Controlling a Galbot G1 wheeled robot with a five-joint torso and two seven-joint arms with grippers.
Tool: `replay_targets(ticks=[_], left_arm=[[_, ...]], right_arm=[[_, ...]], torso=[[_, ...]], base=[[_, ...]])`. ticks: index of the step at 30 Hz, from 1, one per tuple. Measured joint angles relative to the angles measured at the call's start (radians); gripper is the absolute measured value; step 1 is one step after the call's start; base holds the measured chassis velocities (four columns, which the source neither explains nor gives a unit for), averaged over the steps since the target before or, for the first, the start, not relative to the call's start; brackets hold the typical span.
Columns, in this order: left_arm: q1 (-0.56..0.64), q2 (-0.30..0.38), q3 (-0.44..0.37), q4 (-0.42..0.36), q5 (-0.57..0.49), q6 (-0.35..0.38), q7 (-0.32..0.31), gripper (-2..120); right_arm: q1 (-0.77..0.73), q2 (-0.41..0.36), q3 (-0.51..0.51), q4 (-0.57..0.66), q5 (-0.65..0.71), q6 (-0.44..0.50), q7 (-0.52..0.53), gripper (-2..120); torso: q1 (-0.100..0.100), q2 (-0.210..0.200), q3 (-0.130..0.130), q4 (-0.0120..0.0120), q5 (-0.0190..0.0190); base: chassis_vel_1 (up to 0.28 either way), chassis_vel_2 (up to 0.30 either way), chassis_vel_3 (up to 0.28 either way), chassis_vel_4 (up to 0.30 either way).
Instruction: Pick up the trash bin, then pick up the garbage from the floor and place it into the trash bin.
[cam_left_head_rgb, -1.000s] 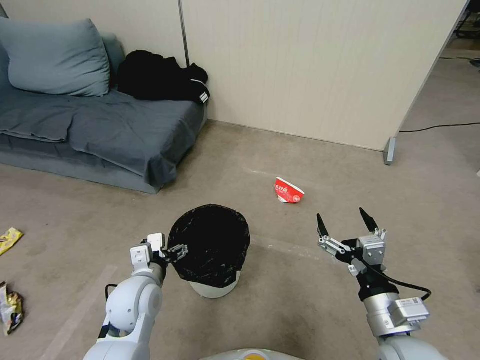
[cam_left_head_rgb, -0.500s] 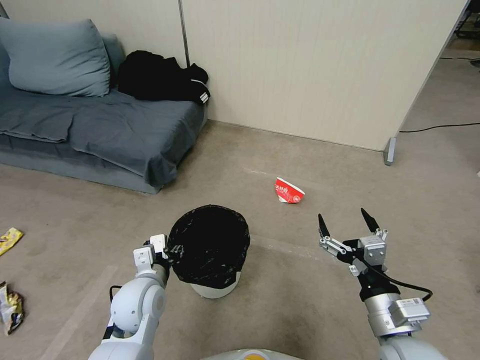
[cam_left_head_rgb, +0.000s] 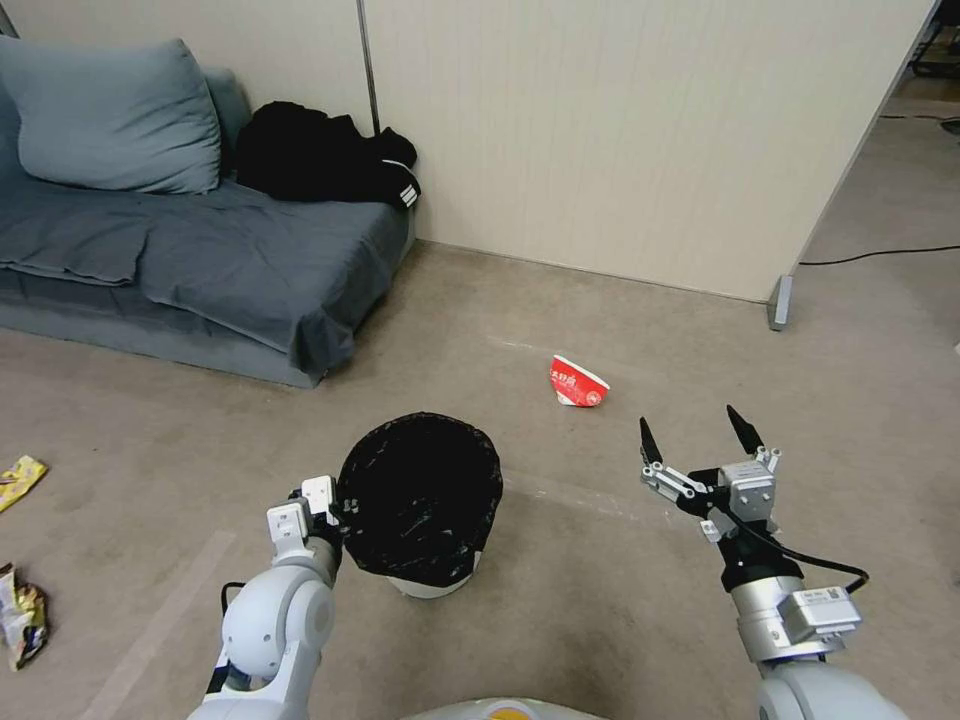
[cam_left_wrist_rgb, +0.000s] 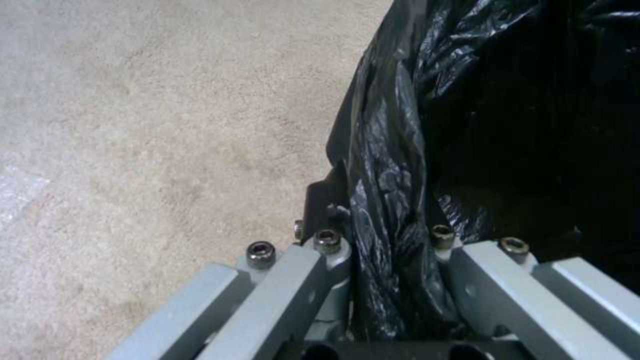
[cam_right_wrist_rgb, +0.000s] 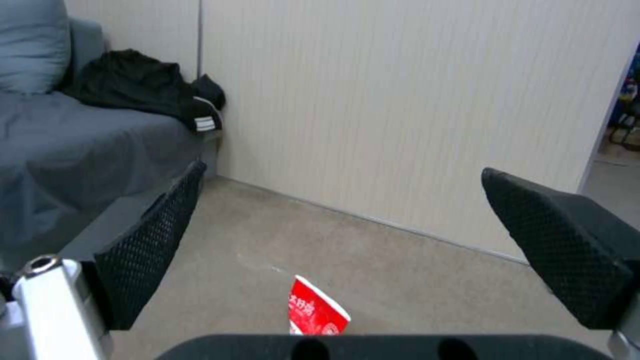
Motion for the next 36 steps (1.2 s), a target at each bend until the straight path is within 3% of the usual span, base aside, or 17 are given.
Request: replay_targets(ticks=[7,12,15,16,17,20,24,36], left_arm=[[0.021,-0.011,0.0,-0.028,-0.008,0.0,-0.015,3],[0.047,-0.018,-0.002,-0.092,0.013,-0.006,-0.023,3],[0.074,-0.019,-0.014,-0.185,0.042,-0.015,-0.026,3],[0.114,-0.017,-0.019,-0.289,0.073,-0.028,-0.023,3],[0.114,-0.017,-0.019,-0.289,0.073,-0.028,-0.023,3],[0.204,-0.012,-0.017,-0.42,0.147,-0.046,-0.005,3],[0.276,-0.016,-0.01,-0.49,0.21,-0.051,-0.006,3],[0.324,-0.027,0.021,-0.497,0.283,-0.076,0.02,3]], right_arm=[[0.007,-0.015,0.002,0.013,0.039,-0.008,0.005,100],[0.017,-0.012,-0.006,0.007,0.042,0.018,0.019,100],[0.029,-0.009,-0.013,-0.004,0.041,0.048,0.031,100],[0.029,-0.011,-0.013,-0.005,0.036,0.055,0.033,100],[0.029,-0.011,-0.013,-0.005,0.036,0.055,0.033,100],[0.025,-0.018,-0.014,-0.005,0.026,0.056,0.031,100],[0.02,-0.018,-0.027,-0.018,0.025,0.072,0.024,100],[-0.017,0.0,-0.028,-0.026,0.018,0.098,0.006,100]], torso=[[0.0,0.0,0.0,-0.0001,-0.0006],[0.0,0.0,0.0,-0.0003,-0.0012],[0.0,0.0,0.0,0.0001,-0.0006],[0.0,0.0,0.0,0.0,-0.0003],[0.0,0.0,0.0,0.0,-0.0003],[0.0,0.0,0.0,0.0,-0.0002],[0.0,0.0,0.0,0.0002,0.0002],[0.0,0.0,0.0,-0.0002,-0.0002]], base=[[0.0,0.0,0.0,0.0],[0.0,0.0,0.0,0.0],[0.0,0.0,0.0,0.0],[0.0,0.0,0.0,0.0],[0.0,0.0,0.0,0.0],[0.0,0.0,0.0,0.0],[0.0,0.0,0.0,0.0],[0.0,0.0,0.0,0.0]])
